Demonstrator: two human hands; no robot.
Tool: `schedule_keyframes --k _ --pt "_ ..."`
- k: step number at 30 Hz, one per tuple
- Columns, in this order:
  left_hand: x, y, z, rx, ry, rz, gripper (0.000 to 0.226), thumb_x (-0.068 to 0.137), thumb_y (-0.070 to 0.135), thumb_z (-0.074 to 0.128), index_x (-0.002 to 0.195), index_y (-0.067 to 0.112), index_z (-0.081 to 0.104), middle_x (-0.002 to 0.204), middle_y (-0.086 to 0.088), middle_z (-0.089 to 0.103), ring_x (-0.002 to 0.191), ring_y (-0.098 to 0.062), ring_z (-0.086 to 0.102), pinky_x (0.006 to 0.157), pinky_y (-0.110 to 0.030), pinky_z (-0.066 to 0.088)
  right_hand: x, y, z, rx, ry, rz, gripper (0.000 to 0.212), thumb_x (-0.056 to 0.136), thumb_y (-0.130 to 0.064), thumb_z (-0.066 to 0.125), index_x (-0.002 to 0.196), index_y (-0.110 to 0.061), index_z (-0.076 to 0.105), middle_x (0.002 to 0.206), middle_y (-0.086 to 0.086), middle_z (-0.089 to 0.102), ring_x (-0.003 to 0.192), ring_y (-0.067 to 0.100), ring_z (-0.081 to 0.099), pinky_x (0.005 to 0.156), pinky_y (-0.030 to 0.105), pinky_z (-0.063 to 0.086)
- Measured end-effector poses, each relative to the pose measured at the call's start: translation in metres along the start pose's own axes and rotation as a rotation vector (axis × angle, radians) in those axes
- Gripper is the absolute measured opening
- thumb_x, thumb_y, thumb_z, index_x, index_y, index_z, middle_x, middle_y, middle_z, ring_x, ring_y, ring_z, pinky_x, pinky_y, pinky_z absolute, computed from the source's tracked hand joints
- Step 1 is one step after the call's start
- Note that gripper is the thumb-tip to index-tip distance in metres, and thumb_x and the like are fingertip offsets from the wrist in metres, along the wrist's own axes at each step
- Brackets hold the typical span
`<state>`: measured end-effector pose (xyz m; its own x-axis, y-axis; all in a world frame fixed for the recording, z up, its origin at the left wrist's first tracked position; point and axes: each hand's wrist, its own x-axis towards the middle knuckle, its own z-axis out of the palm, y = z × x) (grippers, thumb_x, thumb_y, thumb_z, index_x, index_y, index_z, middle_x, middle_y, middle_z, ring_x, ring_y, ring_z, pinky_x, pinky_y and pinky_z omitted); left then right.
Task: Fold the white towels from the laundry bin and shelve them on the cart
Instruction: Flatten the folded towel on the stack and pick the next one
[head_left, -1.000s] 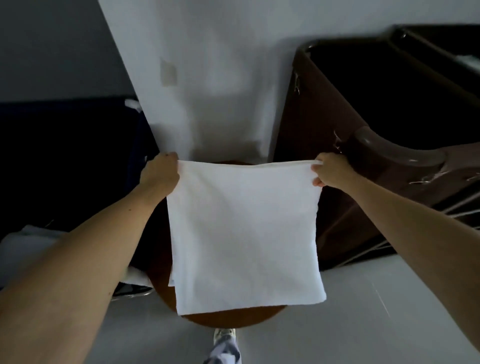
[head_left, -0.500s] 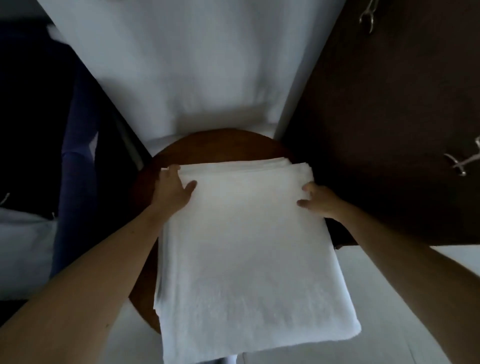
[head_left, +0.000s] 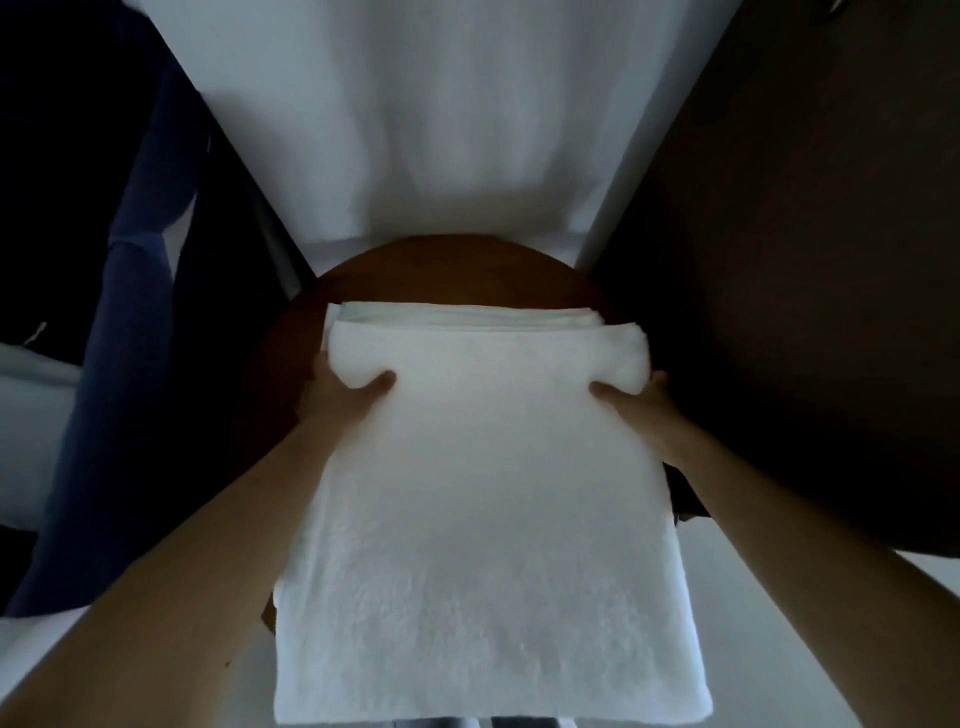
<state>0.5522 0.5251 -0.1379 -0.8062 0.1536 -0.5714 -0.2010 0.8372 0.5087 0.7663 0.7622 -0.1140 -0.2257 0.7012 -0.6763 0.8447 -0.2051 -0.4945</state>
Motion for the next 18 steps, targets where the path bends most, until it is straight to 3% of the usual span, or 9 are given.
schedule_keyframes --k 2,5,9,12,14,18 --pt "-0.001 -0.001 0.003 -0.054 0.011 -0.015 0.089 0.074 0.048 0.074 0.142 0.011 0.031 0.135 -0.014 0.049 0.119 -0.036 0.05 0.095 -0.045 0.045 0.004 0.001 0.002 0.003 -0.032 -0.01 0.096 0.076 -0.043 0.072 0.145 -0.011 0.015 0.142 0.01 0.037 0.125 0.031 0.044 0.101 0.043 0.04" --pt "-0.01 0.005 0.007 -0.106 0.095 0.069 0.063 0.08 0.038 0.071 0.128 0.002 0.049 0.124 -0.018 0.058 0.11 -0.035 0.056 0.088 -0.039 0.048 0.006 -0.002 0.006 0.033 -0.033 -0.091 0.083 0.079 -0.034 0.072 0.146 -0.014 0.025 0.143 0.009 0.041 0.126 0.029 0.044 0.104 0.045 0.04" --pt "-0.035 0.036 -0.003 -0.131 0.254 0.28 0.048 0.09 0.036 0.06 0.125 0.006 0.048 0.123 -0.014 0.058 0.113 -0.033 0.054 0.091 -0.035 0.043 -0.007 -0.027 0.002 0.061 -0.008 -0.237 0.061 0.083 -0.023 0.066 0.138 -0.015 0.041 0.13 0.008 0.054 0.115 0.028 0.054 0.095 0.04 0.046" --pt "-0.032 0.056 -0.026 -0.157 0.276 0.292 0.047 0.09 0.038 0.058 0.124 0.006 0.046 0.121 -0.014 0.057 0.11 -0.033 0.055 0.085 -0.034 0.043 -0.017 -0.054 -0.009 0.104 0.094 -0.327 0.059 0.08 -0.02 0.066 0.135 -0.013 0.044 0.125 0.01 0.057 0.11 0.029 0.057 0.09 0.038 0.048" --pt "-0.017 0.055 -0.036 -0.11 0.227 0.248 0.051 0.091 0.037 0.056 0.127 0.002 0.043 0.126 -0.018 0.054 0.114 -0.036 0.053 0.09 -0.038 0.043 -0.015 -0.058 -0.01 0.054 0.106 -0.298 0.064 0.084 -0.023 0.064 0.139 -0.011 0.036 0.133 0.013 0.051 0.115 0.032 0.053 0.093 0.039 0.046" --pt "0.015 0.028 -0.027 -0.087 0.136 0.123 0.05 0.097 0.032 0.046 0.135 0.001 0.037 0.136 -0.021 0.046 0.122 -0.037 0.046 0.101 -0.043 0.04 -0.003 -0.029 0.01 -0.084 -0.037 -0.189 0.081 0.087 -0.027 0.063 0.148 -0.011 0.013 0.149 0.013 0.028 0.134 0.031 0.034 0.103 0.037 0.033"
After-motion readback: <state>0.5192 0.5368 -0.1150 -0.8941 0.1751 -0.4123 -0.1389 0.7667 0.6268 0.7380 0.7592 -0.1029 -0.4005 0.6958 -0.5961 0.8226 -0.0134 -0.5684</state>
